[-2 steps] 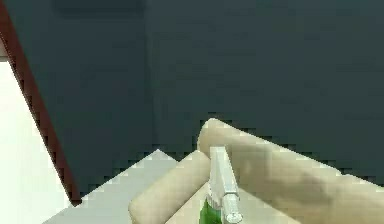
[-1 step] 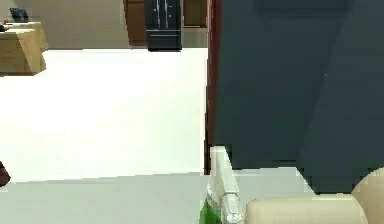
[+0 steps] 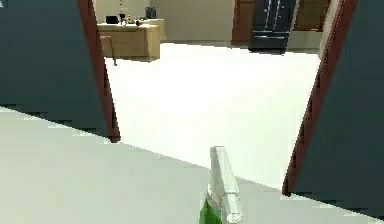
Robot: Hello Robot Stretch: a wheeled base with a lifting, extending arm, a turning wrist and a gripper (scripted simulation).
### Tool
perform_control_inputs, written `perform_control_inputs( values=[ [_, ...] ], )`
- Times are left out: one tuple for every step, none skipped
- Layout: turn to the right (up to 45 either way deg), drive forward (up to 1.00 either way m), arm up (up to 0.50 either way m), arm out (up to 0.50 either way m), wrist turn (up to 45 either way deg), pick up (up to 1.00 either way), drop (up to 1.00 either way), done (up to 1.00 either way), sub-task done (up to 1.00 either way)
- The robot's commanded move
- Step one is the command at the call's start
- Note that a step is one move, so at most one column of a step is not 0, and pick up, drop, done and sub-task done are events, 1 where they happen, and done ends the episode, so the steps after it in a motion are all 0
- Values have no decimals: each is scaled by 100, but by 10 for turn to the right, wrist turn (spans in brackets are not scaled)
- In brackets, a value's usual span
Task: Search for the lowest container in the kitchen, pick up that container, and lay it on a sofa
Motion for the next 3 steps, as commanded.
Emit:
perform_control_inputs(
  values=[
    [450, 0, 0, 0, 0, 0, 0, 0, 0],
    [450, 0, 0, 0, 0, 0, 0, 0, 0],
    [450, 0, 0, 0, 0, 0, 0, 0, 0]
  ],
)
